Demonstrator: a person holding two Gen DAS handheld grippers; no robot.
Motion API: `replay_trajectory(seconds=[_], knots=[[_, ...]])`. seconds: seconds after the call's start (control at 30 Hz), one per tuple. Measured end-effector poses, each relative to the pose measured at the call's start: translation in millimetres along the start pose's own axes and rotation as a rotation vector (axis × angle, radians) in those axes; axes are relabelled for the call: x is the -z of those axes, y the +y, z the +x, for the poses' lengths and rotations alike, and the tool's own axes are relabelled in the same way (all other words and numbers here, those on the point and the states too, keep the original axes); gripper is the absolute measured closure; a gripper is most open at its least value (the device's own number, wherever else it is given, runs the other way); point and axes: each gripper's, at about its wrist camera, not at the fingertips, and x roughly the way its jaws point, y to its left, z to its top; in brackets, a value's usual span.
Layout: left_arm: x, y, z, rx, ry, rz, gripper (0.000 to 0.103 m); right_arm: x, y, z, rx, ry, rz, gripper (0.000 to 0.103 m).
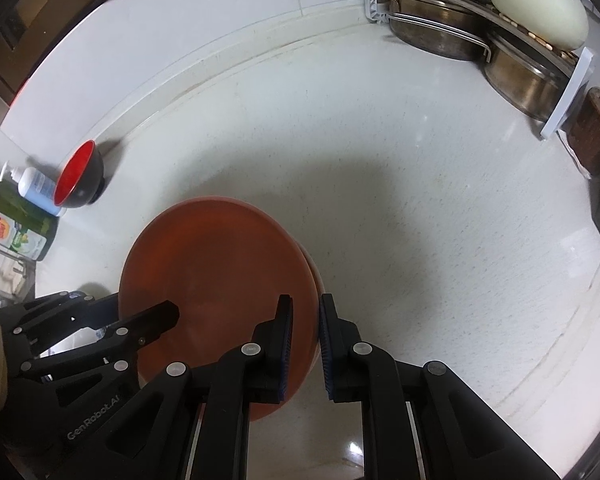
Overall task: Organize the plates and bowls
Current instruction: 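Lower the pink bowl into the cream bowl and open both grippers, then move both grippers to the rim of the red-black bowl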
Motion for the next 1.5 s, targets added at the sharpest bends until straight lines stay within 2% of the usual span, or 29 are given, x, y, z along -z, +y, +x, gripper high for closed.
replay_trajectory(seconds=[0.1,0.17,0.23,0.3,0.37,0.43,0.53,0.77,0.9,1.0,1.5], knots=[[-0.9,0.0,-1.9,-0.002,-0.015,0.005,0.063,-0.7,-0.3,1.2,0.001,0.006,-0.004,0.087],[-1.1,0.9,-5.1,-0.005,-0.03,0.007,0.06,-1.0,0.1,1.0,0.01,0.004,-0.009,0.081],[-2.3,1.4,-7.8,-0.003,-0.037,0.007,0.055,-1.0,1.6,-1.3,0.014,-0.007,-0.013,0.071],[-3.1,3.2,-10.5,0.002,-0.041,0.004,0.049,-1.6,3.3,-4.8,0.02,-0.017,-0.021,0.07],[-3.3,6.0,-15.0,-0.001,-0.056,-0.002,0.049,-2.2,4.3,-10.1,0.039,-0.036,-0.026,0.068],[-4.0,9.6,-20.9,-0.012,-0.078,-0.008,0.047,-3.2,4.5,-16.7,0.059,-0.059,-0.032,0.06],[-5.2,13.8,-30.4,-0.019,-0.108,-0.015,0.042,-6.0,8.0,-29.9,0.087,-0.104,-0.045,0.054],[-4.5,33.6,-59.2,-0.017,-0.182,-0.028,0.037,-11.4,28.4,-53.6,0.079,-0.168,-0.077,0.051],[-0.9,50.2,-74.2,-0.023,-0.22,-0.047,0.036,-15.2,47.5,-61.2,0.06,-0.191,-0.108,0.051],[2.4,67.3,-84.5,-0.03,-0.253,-0.07,0.031,-20.0,63.6,-63.4,0.033,-0.199,-0.131,0.051],[21.1,157.4,-134.6,-0.145,-0.373,-0.222,0.026,-52.7,157.7,-67.4,-0.058,-0.246,-0.289,0.051]])
